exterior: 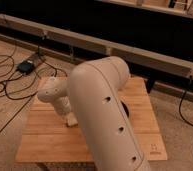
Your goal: Place the white sponge in the ceramic bowl
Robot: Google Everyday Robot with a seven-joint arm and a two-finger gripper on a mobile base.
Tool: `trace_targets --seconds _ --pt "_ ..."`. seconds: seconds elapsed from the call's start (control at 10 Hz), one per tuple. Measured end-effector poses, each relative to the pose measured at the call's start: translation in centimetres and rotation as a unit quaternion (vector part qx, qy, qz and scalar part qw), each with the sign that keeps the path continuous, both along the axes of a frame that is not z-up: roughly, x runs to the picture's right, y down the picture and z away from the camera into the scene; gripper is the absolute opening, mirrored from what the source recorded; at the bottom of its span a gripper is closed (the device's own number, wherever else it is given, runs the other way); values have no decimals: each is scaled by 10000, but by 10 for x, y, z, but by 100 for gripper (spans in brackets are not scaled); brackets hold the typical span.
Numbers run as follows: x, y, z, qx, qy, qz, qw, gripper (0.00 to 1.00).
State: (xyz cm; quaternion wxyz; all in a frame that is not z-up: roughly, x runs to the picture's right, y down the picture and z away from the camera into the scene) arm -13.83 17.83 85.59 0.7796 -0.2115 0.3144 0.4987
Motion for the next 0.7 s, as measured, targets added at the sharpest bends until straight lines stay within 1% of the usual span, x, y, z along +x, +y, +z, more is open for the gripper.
trace_targets --seconds 0.2,0.4,0.5,0.6,0.7 --pt "2 0 2 -4 69 -12 10000 39" --pt "4 -1 1 -5 161 79 9998 17" --pt "6 -3 0 -5 205 135 9997 7" --pt "8 -4 -2 -7 240 174 9996 2" --pt "11 -6 -4 -23 277 237 9993 0"
